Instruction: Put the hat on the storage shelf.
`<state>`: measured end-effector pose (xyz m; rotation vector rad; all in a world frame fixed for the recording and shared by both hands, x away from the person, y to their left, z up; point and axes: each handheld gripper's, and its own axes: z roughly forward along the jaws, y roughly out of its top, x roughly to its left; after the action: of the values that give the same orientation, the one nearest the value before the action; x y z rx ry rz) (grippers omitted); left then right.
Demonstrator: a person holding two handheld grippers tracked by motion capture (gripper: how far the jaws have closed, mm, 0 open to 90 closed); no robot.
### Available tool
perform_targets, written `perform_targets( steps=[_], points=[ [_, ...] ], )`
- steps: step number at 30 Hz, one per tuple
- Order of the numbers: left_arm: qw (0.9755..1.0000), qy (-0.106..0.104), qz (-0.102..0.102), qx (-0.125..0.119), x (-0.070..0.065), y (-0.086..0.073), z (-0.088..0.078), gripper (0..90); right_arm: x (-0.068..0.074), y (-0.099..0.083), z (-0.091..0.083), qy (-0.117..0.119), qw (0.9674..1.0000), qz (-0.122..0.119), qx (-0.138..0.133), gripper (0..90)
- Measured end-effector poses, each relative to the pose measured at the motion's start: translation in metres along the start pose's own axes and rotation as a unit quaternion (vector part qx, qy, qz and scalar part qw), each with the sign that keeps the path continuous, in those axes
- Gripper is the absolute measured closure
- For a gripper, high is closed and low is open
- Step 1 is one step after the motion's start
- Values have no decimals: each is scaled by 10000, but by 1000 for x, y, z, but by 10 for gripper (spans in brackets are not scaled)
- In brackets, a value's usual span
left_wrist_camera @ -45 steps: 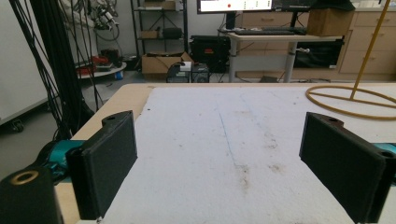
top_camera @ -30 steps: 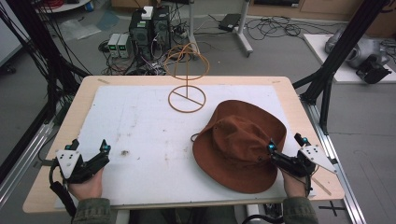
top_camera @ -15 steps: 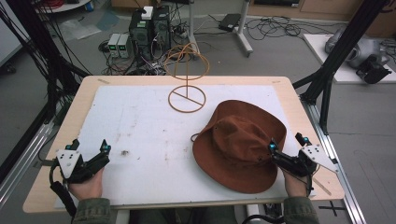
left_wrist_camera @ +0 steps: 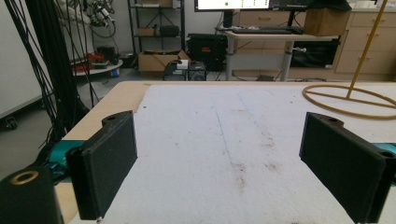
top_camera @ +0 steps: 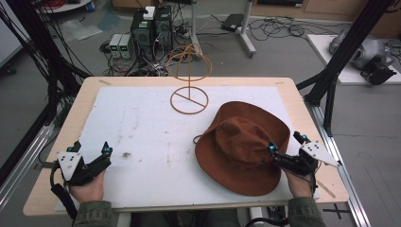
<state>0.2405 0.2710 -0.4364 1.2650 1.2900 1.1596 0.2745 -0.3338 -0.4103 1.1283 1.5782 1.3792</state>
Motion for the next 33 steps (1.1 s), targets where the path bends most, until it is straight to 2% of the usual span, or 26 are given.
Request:
perform_targets(
  steps=[9, 11, 12, 15, 19, 25, 28, 29, 30, 33],
  points=[
    [10000, -26, 22, 0, 0, 0, 0, 114, -1, 3, 6, 370, 9990, -124, 231, 31],
    [10000, -33, 19, -1, 0, 0, 0, 114, 0, 3, 8, 513, 9979, -249, 304, 31],
    [10000, -35, 20, -1, 0, 0, 1, 114, 0, 3, 8, 513, 9979, -249, 304, 31],
    [10000, -42, 13, 17, 0, 0, 1, 114, 0, 4, 10, 778, 9957, -283, 414, 31],
    [10000, -52, 5, 18, 0, -1, 1, 114, 0, 3, 12, 926, 9939, -332, 507, 31],
    [9999, -86, 33, 40, 0, -1, 2, 114, 0, 1, 17, 1251, 9868, -599, 838, 32],
    [10000, -86, 28, 37, -1, -1, 2, 114, 1, 0, 20, 1438, 9823, -672, 996, 33],
    [9999, -98, 26, 39, -1, -1, 3, 114, 1, -2, 21, 1509, 9798, -755, 1075, 33],
    [9999, -96, 23, 42, -1, -1, 3, 114, 1, -2, 21, 1509, 9798, -755, 1075, 33],
    [9999, -104, 16, 39, -1, -1, 3, 114, 1, -3, 23, 1652, 9756, -825, 1191, 34]
  ],
)
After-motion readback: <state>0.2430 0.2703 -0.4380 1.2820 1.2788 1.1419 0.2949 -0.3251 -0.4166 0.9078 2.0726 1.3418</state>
